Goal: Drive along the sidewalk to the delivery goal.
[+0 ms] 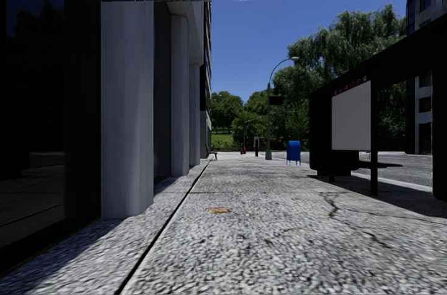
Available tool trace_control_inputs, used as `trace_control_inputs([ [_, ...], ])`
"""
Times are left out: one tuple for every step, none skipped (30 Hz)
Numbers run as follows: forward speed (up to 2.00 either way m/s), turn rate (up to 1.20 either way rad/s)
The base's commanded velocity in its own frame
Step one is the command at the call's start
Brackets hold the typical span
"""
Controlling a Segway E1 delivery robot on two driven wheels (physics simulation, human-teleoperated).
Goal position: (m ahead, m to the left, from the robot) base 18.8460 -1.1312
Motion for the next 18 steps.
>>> trace_control_inputs([
  [1.74, 0.0],
  [1.74, 0.0],
  [1.74, 0.0],
  [1.74, 0.0],
  [1.74, 0.0],
  [1.74, 0.0],
  [1.74, 0.0],
  [1.74, 0.0],
  [1.74, 0.0],
  [1.74, 0.0],
  [1.74, 0.0],
  [1.74, 0.0],
  [1.74, 0.0],
  [1.74, 0.0],
  [1.74, 0.0],
  [1.74, 0.0],
  [1.74, 0.0],
  [1.74, 0.0],
])
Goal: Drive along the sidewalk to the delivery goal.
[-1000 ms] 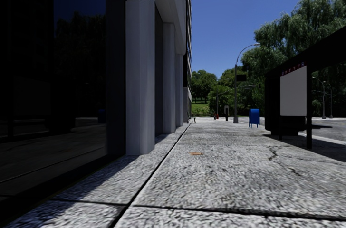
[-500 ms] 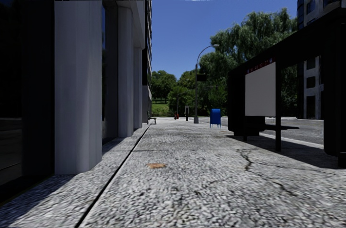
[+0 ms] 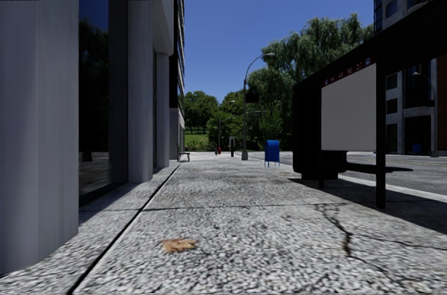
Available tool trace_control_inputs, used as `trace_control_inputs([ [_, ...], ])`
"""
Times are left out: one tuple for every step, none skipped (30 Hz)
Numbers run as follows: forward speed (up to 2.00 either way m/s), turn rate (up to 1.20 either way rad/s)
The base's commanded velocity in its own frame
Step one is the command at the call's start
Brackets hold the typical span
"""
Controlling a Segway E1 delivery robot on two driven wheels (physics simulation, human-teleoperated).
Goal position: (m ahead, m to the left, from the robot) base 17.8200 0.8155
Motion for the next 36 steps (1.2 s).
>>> trace_control_inputs([
  [1.74, 0.0],
  [1.74, 0.0],
  [1.74, 0.0],
  [1.74, 0.0],
  [1.74, 0.0],
  [1.74, 0.0],
  [1.74, 0.0],
  [1.74, 0.0],
  [1.74, 0.0],
  [1.74, 0.0],
  [1.74, 0.0],
  [1.74, 0.0],
  [1.74, 0.0],
  [1.74, 0.0],
  [1.74, 0.0],
  [1.74, 0.0],
  [1.74, 0.0],
  [1.74, 0.0],
  [1.74, 0.0],
  [1.74, 0.0],
  [1.74, 0.0],
  [1.74, 0.0],
  [1.74, 0.0],
  [1.74, 0.0],
  [1.74, 0.0],
  [1.74, 0.0],
  [1.74, 0.0],
  [1.74, 0.0],
  [1.74, 0.0],
  [1.74, 0.0],
  [1.74, 0.0],
  [1.74, 0.0],
  [1.74, 0.0],
  [1.74, 0.0],
  [1.74, 0.0],
  [1.74, 0.0],
])
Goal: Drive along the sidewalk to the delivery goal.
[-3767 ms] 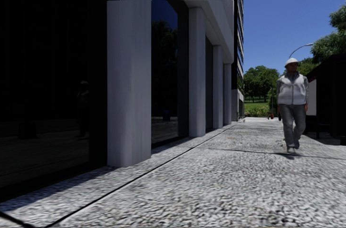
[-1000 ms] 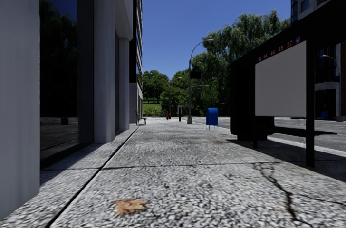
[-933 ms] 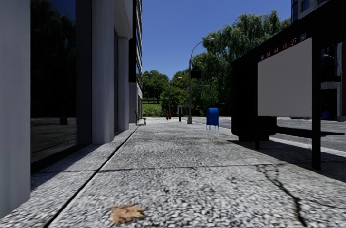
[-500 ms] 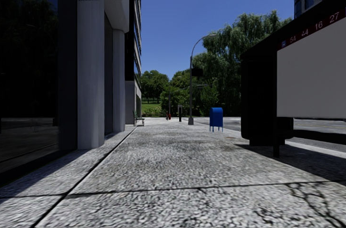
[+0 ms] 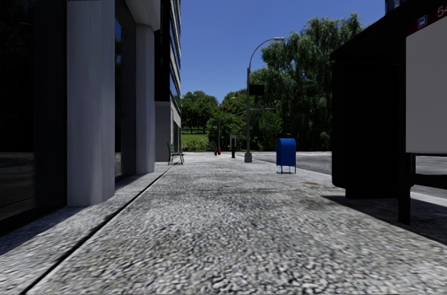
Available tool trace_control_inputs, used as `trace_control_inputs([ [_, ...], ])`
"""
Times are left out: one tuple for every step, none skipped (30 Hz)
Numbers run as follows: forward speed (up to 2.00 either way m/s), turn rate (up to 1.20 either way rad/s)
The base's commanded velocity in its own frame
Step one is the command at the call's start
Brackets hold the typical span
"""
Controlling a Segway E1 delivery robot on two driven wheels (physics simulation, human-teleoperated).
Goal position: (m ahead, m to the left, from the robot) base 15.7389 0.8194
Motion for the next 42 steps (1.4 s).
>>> trace_control_inputs([
  [1.74, 0.0],
  [1.74, 0.0],
  [1.74, 0.0],
  [1.74, 0.0],
  [1.74, 0.0],
  [1.74, 0.0],
  [1.74, 0.0],
  [1.74, 0.0],
  [1.74, 0.0],
  [1.74, 0.0],
  [1.74, 0.0],
  [1.74, 0.0],
  [1.74, 0.0],
  [1.74, 0.0],
  [1.74, 0.0],
  [1.74, 0.0],
  [1.74, 0.0],
  [1.74, 0.0],
  [1.74, 0.0],
  [1.74, 0.0],
  [1.74, 0.0],
  [1.74, 0.0],
  [1.74, 0.0],
  [1.74, 0.0],
  [1.74, 0.0],
  [1.74, 0.0],
  [1.74, 0.0],
  [1.74, 0.0],
  [1.74, 0.0],
  [1.74, 0.0],
  [1.74, 0.0],
  [1.74, 0.0],
  [1.77, 0.0],
  [1.89, 0.0],
  [2.0, 0.0],
  [2.0, 0.0],
  [2.0, 0.0],
  [2.0, 0.0],
  [2.0, 0.0],
  [2.0, 0.0],
  [2.0, 0.0],
  [2.0, 0.0],
])
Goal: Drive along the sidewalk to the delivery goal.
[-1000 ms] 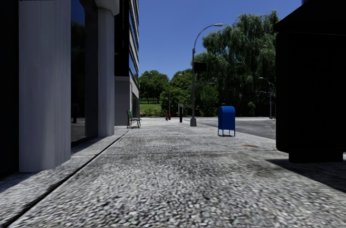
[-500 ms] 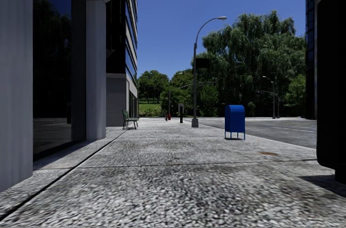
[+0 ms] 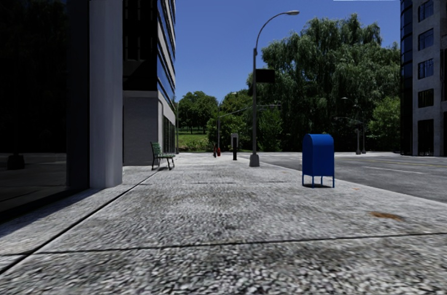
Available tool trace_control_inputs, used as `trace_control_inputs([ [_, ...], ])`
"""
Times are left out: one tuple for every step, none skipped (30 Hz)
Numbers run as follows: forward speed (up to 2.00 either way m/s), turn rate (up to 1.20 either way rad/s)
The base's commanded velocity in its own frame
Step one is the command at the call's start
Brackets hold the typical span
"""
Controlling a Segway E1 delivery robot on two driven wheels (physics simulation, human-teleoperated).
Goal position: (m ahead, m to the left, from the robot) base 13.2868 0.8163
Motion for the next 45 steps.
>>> trace_control_inputs([
  [2.0, 0.0],
  [2.0, 0.0],
  [2.0, 0.0],
  [2.0, 0.0],
  [2.0, 0.0],
  [2.0, 0.0],
  [2.0, 0.0],
  [2.0, 0.0],
  [2.0, 0.0],
  [2.0, 0.0],
  [2.0, 0.0],
  [2.0, 0.0],
  [2.0, 0.0],
  [2.0, 0.0],
  [2.0, 0.0],
  [1.96, 0.0],
  [1.96, 0.0],
  [1.89, 0.0],
  [1.87, 0.0],
  [1.86, 0.0],
  [1.86, 0.0],
  [1.85, 0.0],
  [1.85, 0.0],
  [1.85, 0.0],
  [1.85, 0.0],
  [1.85, 0.0],
  [1.85, 0.0],
  [1.85, 0.0],
  [1.85, 0.0],
  [1.85, 0.0],
  [1.85, 0.0],
  [1.85, 0.0],
  [1.85, 0.0],
  [1.85, 0.0],
  [1.85, 0.0],
  [1.85, 0.0],
  [1.85, 0.0],
  [1.85, 0.0],
  [1.85, 0.0],
  [1.85, 0.0],
  [1.85, 0.0],
  [1.85, 0.0],
  [1.85, 0.0],
  [1.85, 0.0],
  [1.85, 0.05],
])
